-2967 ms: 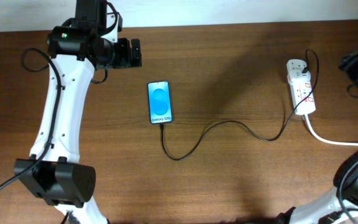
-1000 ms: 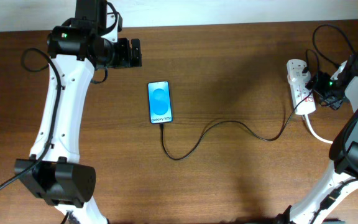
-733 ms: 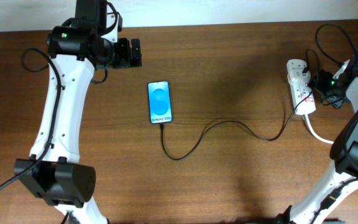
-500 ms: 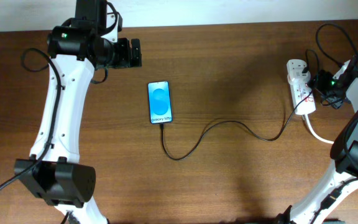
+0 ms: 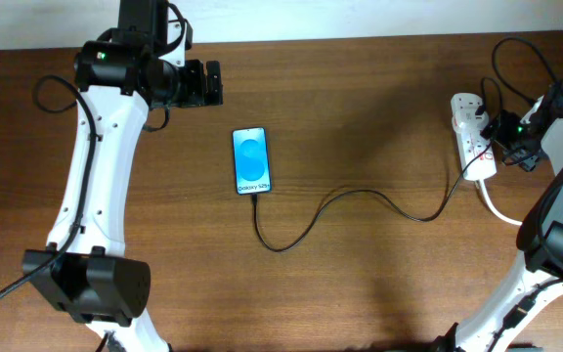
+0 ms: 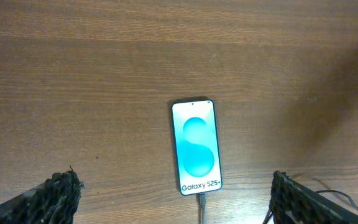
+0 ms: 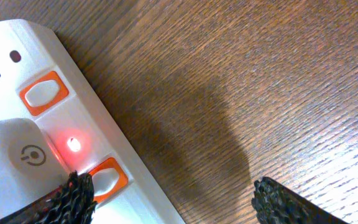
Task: Plug charger to phone and switch on socket
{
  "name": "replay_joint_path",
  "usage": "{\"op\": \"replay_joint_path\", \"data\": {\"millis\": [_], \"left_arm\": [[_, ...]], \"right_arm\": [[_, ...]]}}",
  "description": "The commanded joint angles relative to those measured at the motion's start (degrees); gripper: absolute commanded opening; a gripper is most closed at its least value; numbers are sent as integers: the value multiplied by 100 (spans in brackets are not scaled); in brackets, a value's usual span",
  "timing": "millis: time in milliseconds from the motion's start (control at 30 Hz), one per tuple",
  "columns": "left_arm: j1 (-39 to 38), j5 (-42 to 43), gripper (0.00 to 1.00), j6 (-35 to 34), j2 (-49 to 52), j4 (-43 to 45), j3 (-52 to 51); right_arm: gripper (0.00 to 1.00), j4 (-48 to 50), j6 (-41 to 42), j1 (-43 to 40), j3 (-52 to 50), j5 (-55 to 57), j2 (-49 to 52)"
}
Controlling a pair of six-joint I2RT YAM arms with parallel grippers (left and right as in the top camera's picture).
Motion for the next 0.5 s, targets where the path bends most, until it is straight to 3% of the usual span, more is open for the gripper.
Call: {"op": "replay_joint_path", "data": {"millis": [0, 100, 133, 233, 333, 467], "left_arm": [[35, -24, 99, 11, -46, 9, 20], [35, -24, 99, 11, -46, 9, 20], [35, -24, 99, 11, -46, 9, 20], [35, -24, 100, 11, -46, 9, 20], [35, -24, 100, 11, -46, 9, 20], [35, -24, 100, 11, -46, 9, 20]], "right_arm": [[85, -177, -28, 203, -37, 337, 275], [91, -1172, 341, -396, 1128, 439, 11], [93, -1943, 343, -684, 1974, 424, -234], [94, -2979, -332, -697, 3460, -953, -833], [94, -3882, -1128, -92, 4151, -1587, -1731], [95, -4631, -1298, 1012, 4151, -1582, -2664]]}}
